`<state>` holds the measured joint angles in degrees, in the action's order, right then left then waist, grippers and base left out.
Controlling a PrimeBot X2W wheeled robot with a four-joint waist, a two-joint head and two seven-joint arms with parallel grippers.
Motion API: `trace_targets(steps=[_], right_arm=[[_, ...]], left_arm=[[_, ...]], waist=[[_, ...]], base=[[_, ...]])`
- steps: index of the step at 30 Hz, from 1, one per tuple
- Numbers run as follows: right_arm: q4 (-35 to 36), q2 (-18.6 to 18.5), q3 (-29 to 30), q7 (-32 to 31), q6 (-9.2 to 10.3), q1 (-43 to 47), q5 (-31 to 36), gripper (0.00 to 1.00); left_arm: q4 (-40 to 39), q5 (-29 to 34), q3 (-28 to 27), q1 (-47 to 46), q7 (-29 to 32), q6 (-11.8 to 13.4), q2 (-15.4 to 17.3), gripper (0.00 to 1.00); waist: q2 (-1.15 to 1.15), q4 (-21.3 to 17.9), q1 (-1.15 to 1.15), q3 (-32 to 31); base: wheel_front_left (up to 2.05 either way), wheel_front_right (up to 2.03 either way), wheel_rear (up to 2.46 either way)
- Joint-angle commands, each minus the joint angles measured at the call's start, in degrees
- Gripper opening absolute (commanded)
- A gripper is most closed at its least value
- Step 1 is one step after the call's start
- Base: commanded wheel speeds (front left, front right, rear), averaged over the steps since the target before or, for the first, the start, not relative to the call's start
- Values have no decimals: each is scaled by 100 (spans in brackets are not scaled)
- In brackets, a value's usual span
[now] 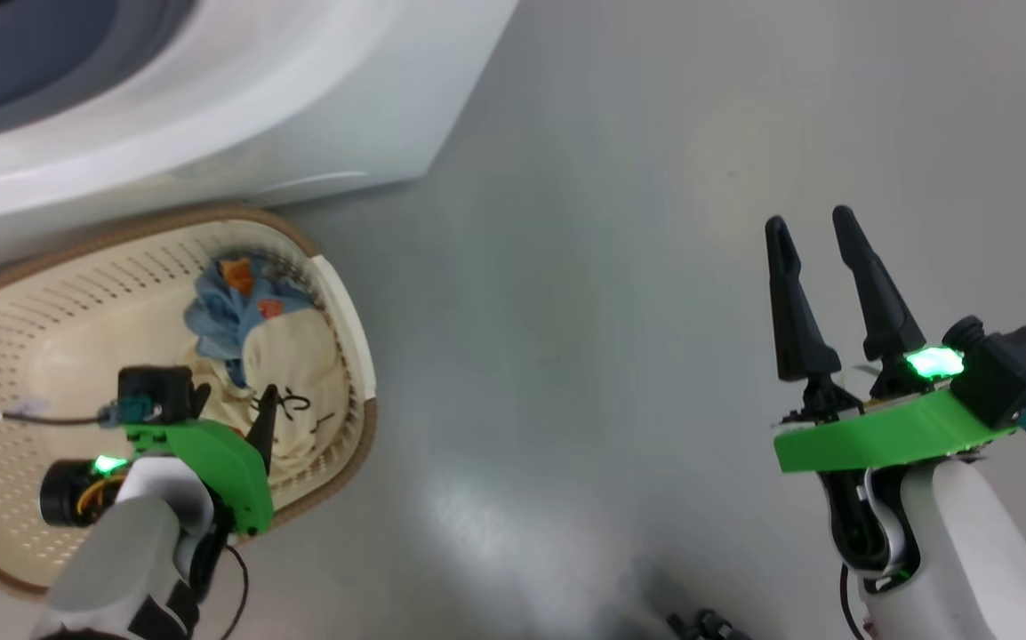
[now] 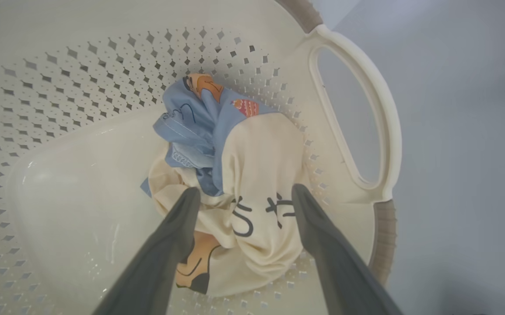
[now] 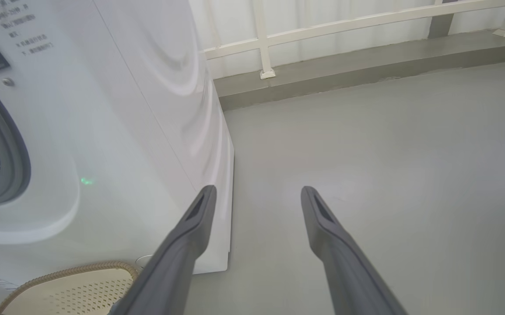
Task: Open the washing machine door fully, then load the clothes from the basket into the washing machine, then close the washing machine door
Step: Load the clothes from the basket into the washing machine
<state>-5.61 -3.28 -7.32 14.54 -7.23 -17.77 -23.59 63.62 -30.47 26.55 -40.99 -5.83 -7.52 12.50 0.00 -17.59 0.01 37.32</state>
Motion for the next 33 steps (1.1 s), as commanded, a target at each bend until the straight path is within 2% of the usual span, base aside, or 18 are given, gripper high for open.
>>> trace_targets(steps=[1,13,20,32,33], right_arm=[[130,-3,-113,46,-25,-79,-27,100],[233,35,-206,46,-25,-305,-64,100],[294,39,-302,46,-25,-394,-169,100],[429,39,-460,46,-25,-462,-260,100],[434,40,-465,46,-25,-458,-256,100]], left_arm=[[-27,-102,-2,-64,39,4,180,100],[-96,-878,894,-657,421,4,637,100],[-49,-1224,1342,-969,610,4,771,100],[223,-1648,1795,-1302,825,3,884,100],[246,-1677,1831,-1316,830,3,891,59]], waist=[[0,-165,-1,239],[0,-384,-1,782],[0,-468,-1,1001],[0,-611,-1,1189],[0,-621,-1,1187]], base=[[0,0,0],[0,0,0],[0,0,0],[0,0,0],[0,0,0]])
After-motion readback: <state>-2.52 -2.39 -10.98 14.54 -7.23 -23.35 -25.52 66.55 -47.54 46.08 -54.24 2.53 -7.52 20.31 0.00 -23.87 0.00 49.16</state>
